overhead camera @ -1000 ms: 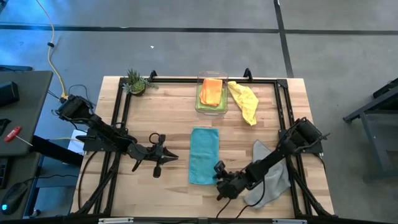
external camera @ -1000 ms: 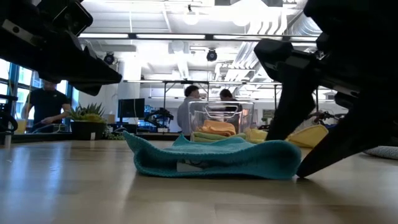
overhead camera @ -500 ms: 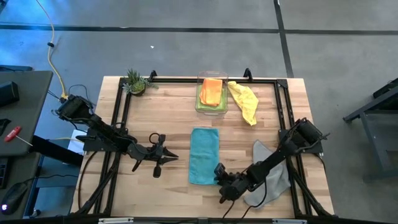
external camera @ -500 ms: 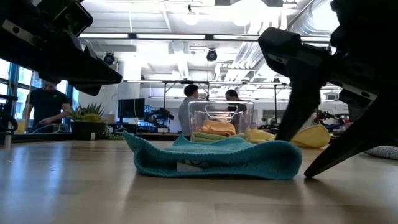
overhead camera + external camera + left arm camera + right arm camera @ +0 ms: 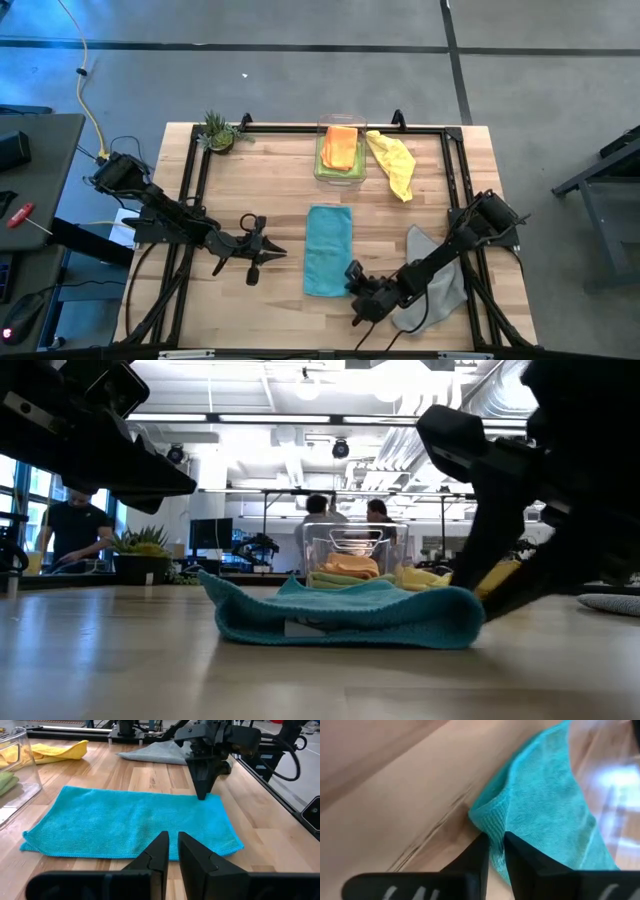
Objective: Fold microfiber towels
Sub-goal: Fold the blue microfiber cloth
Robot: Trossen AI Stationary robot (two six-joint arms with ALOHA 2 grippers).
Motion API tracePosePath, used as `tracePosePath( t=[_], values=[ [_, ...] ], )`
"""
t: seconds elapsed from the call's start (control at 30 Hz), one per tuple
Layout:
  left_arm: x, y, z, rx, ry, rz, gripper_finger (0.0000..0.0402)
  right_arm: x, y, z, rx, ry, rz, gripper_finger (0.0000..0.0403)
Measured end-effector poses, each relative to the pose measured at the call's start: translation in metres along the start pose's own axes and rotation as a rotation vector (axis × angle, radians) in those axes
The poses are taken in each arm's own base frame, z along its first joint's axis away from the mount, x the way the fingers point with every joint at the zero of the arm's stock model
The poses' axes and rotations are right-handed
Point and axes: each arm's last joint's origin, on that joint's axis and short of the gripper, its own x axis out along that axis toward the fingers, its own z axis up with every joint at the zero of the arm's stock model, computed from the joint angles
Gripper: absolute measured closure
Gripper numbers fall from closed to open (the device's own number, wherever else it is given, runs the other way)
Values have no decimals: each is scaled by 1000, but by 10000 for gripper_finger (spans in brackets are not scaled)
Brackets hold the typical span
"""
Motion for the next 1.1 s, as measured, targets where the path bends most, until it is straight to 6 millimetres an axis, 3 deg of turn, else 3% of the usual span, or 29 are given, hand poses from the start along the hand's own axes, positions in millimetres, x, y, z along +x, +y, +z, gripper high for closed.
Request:
tracePosePath(
  t=[0.17,0.33,0.7,0.9,1.1],
  values=[
    [9,-7,5,24,57,-38,371,0,-2,2,85,-4,-54,381],
    [30,-30,7,167,180,-116,362,0,-4,2,203,-6,-98,399],
    [73,-77,-16,402,292,-172,244,0,-5,5,334,-34,-107,402],
    [86,-82,-18,505,291,-20,201,-1,-5,6,339,-41,-109,402],
    [90,-79,-16,562,308,-112,207,-1,-6,6,338,-45,-110,402]
  ],
)
